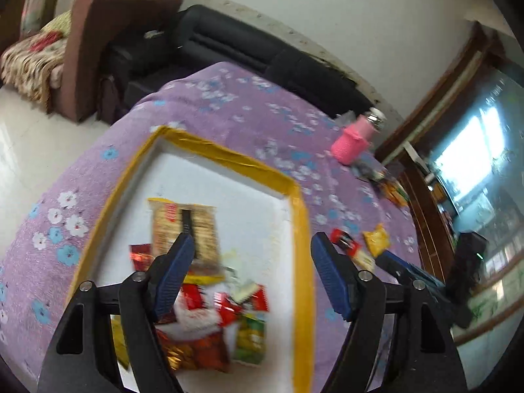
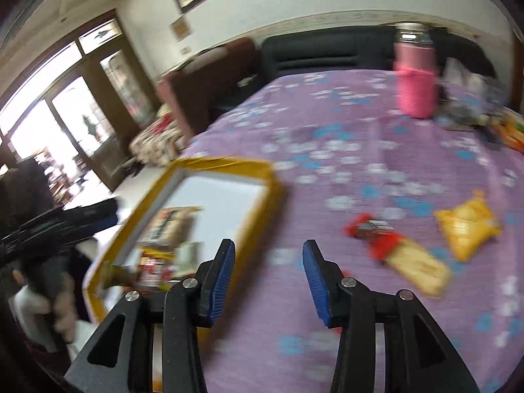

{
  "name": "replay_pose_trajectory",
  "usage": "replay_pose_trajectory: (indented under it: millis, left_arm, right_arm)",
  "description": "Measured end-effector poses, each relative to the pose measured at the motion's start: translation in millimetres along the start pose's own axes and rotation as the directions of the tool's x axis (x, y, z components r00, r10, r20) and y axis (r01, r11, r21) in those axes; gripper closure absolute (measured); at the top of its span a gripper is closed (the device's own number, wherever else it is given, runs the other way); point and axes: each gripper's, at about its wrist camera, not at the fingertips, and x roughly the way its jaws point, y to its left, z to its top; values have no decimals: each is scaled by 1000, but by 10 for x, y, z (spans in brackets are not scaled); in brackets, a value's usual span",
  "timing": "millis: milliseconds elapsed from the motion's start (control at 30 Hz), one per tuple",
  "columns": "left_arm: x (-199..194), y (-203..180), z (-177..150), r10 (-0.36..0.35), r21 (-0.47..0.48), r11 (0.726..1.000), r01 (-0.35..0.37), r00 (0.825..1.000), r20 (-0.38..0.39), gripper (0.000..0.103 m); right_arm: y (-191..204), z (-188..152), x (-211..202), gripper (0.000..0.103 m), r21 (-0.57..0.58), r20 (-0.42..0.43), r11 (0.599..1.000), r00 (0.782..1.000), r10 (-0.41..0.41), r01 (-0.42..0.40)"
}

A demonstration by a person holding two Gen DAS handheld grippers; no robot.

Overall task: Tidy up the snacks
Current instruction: 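Open both grippers over the tray to drop the sachet and crackers pack, then grasp a red candy with left gripper while right grasps the cream biscuit bar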

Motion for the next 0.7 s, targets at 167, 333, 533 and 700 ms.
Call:
replay_pose_trajectory:
  millis: [167,333,533,700]
  left_arm:
    - [92,-510,-230,-86,79,993,90,995,-54,29]
    - [333,-948,-462,-106,134,983,125,985,-140,29]
    - [593,-1256,-691,-84,154,981,118,974,-211,29]
    - [839,-1345,-732,-40,143,987,73,974,-222,29]
  right_arm:
    - [-801,-157,-209,55,157,9,984,996,-88,86]
    - [-954,-175,-47,45,134,-9,986,995,-95,96]
    - [-963,-164,431,44,-40,-34,986,986,-160,159]
    - [-983,-215,450,43,-73,-20,989,991,-134,132]
